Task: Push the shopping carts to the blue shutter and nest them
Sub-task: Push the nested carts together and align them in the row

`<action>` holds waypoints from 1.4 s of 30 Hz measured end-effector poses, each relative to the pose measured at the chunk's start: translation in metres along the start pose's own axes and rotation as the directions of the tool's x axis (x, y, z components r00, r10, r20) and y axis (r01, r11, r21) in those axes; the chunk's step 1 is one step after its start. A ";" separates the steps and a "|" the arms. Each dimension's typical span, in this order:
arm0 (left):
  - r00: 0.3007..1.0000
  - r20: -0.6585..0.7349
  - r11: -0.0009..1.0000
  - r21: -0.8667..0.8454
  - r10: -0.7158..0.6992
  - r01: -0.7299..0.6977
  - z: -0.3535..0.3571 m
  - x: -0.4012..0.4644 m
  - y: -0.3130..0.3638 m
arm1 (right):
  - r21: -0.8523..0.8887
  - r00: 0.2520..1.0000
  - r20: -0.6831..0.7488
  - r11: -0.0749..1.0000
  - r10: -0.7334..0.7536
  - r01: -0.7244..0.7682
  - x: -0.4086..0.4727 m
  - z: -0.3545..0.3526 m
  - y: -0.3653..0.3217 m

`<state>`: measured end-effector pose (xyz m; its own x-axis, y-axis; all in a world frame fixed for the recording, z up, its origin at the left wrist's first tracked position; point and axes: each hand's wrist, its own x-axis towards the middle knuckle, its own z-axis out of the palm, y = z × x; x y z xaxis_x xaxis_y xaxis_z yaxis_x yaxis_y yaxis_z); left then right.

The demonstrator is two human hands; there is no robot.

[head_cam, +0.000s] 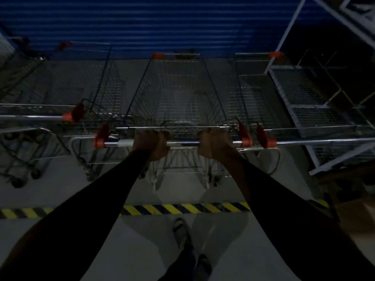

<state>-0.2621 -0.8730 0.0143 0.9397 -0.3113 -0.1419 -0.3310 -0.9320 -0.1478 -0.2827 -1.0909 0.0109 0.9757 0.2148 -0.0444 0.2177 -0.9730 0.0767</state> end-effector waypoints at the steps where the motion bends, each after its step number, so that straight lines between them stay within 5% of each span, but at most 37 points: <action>1: 1.000 -0.006 1.000 -0.020 -0.007 0.007 -0.001 -0.004 0.002 | 0.029 1.000 -0.002 1.000 0.007 -0.007 -0.004 0.001 0.000; 14: 0.989 -0.145 0.999 -0.051 -0.016 0.009 0.002 -0.018 0.011 | 0.017 0.999 -0.023 0.999 0.042 -0.041 -0.012 0.005 -0.004; 23: 0.997 -0.061 0.994 -0.094 0.050 -0.056 -0.001 -0.011 0.004 | 0.029 0.993 0.041 0.993 0.115 -0.116 -0.008 0.000 -0.007; 42: 0.987 -0.116 0.983 -0.133 0.110 -0.125 -0.003 -0.003 -0.004 | -0.254 0.994 -0.040 0.961 0.101 -0.108 -0.004 -0.003 -0.014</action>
<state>-0.2634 -0.8685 0.0187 0.9013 -0.4311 -0.0428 -0.4314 -0.9022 0.0027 -0.2896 -1.0774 0.0129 0.9930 0.1182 0.0036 0.1103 -0.9368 0.3319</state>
